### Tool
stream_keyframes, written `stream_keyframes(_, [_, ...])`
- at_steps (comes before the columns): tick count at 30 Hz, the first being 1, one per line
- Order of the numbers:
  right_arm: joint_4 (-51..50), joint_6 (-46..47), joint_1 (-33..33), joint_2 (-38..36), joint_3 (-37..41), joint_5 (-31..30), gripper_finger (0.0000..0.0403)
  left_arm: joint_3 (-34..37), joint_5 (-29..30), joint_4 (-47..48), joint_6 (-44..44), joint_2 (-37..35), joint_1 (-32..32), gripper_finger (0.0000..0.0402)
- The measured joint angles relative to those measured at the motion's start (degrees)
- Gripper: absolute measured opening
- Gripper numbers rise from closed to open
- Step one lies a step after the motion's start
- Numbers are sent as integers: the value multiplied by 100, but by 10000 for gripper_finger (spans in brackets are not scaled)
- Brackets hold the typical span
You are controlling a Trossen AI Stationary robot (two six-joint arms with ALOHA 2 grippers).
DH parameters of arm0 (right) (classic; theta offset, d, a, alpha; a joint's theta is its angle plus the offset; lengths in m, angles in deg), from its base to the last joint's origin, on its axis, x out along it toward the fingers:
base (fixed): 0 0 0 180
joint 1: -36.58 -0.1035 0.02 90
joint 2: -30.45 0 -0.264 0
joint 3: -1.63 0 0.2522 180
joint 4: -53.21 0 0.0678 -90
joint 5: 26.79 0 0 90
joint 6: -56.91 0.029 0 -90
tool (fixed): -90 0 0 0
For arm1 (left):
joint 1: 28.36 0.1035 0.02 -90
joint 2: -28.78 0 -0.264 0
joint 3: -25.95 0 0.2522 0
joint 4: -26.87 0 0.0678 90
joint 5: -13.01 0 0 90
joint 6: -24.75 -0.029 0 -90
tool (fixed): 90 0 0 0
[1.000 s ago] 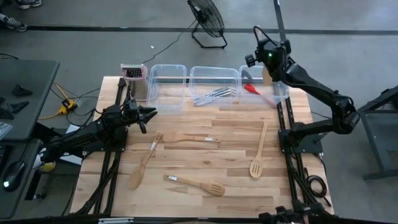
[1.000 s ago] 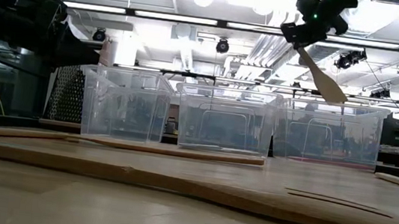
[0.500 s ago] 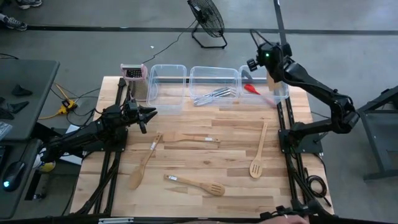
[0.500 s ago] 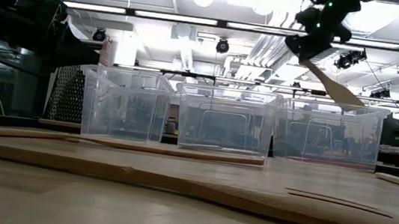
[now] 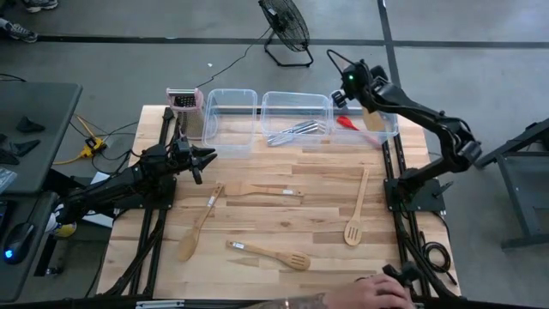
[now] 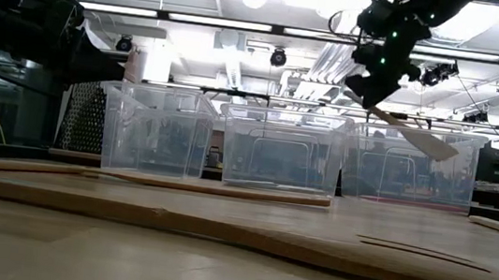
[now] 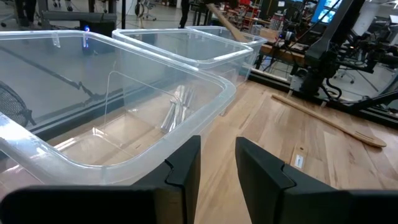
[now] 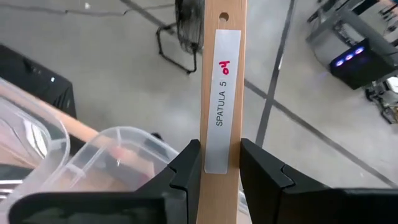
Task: Pick & Place Kitchen Items
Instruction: Put the brown spatula into the right transparent container
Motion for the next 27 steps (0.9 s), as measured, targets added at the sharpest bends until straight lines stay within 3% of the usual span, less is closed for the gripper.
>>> stream_keyframes(27, [-883, 48, 98, 410, 0, 614, 91, 0, 0, 0, 0, 0, 0, 101])
